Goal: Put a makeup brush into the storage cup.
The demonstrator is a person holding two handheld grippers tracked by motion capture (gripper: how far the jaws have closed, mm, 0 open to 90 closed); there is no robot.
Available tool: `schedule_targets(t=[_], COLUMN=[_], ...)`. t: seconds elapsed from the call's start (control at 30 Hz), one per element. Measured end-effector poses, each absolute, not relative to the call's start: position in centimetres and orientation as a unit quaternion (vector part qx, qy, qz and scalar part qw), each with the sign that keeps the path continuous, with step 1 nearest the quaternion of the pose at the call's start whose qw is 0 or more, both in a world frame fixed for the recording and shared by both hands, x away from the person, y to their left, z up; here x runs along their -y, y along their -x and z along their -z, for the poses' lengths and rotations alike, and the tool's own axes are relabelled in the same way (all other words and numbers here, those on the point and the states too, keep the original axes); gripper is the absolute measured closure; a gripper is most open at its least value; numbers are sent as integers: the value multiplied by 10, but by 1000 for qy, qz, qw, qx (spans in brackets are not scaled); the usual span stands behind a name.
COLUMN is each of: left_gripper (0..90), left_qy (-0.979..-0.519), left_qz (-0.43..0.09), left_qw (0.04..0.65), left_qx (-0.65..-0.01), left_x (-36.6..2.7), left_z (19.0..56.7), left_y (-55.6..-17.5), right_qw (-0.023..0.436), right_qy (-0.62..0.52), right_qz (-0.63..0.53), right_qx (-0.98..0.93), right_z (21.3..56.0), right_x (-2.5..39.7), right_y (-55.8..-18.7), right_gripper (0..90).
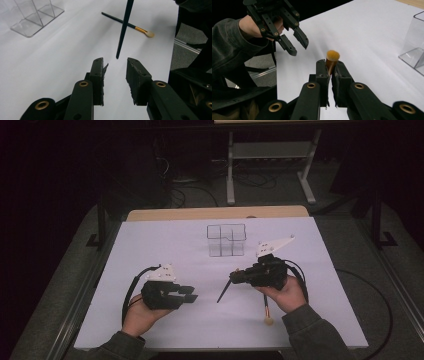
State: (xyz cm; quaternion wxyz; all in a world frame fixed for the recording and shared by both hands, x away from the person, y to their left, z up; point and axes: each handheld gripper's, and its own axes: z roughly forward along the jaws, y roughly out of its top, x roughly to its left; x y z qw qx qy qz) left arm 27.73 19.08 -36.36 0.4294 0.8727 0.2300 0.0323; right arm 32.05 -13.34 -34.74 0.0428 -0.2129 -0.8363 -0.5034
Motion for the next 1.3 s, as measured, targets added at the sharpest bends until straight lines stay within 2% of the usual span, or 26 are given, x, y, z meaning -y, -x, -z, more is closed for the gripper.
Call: schedule_targets(t=[0.33,1.3], left_gripper=[625,554], left_qy=[-865,-853], left_qz=[-59,-85], left_qw=[434,433], left_qx=[-244,-278], left_x=[-200,-232], left_z=[366,382], left_y=[-270,-261], right_qw=[32,8], right_qy=[215,211], right_qz=[497,464], right_qx=[840,860], right_z=[341,324], right_x=[134,131], right_y=[-324,-336], right_gripper=[832,832])
